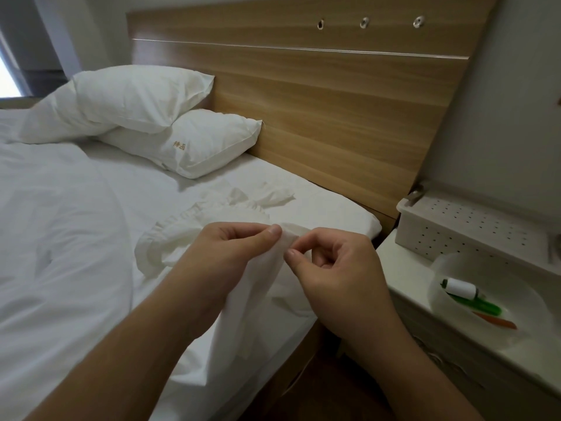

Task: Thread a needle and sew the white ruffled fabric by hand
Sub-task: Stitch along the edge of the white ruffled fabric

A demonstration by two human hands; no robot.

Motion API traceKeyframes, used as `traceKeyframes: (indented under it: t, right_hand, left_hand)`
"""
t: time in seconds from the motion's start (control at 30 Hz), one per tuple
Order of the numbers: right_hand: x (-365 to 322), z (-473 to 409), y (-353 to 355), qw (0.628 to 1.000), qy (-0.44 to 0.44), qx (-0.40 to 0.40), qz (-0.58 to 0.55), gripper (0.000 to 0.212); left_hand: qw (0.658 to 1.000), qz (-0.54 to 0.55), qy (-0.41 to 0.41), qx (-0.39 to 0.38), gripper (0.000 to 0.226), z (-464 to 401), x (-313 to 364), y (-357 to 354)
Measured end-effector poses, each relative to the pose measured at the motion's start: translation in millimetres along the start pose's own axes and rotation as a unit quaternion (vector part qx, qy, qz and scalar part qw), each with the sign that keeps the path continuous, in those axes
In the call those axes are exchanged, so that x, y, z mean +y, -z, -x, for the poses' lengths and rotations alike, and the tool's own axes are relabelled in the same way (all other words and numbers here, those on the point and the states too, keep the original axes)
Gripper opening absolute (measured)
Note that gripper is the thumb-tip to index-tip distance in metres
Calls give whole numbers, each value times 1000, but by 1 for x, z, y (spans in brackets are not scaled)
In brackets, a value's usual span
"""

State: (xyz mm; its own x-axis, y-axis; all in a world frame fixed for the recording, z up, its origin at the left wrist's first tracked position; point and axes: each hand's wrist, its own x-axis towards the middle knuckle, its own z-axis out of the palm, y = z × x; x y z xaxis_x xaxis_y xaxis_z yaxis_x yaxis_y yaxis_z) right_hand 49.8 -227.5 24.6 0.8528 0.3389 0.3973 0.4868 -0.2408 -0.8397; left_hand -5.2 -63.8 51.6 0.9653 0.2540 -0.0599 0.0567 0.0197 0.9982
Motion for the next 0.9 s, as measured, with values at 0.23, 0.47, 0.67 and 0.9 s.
traceKeyframes:
  t: [0.23,0.47,0.67,0.9]
  right_hand:
    - [1,-1,12,999,-1,-32,-8,14]
    - [-2,4,4,996,65,23,63,20]
    - [2,3,3,985,113,79,105,10]
    - [1,2,11,992,79,74,59,11]
  left_hand:
    - [999,27,9,21,19,0,1,0]
    - [1000,2,9,4,20,0,0,2]
    - [1000,1,13,8,18,-1,0,1]
    - [999,8,14,32,17,-3,-1,1]
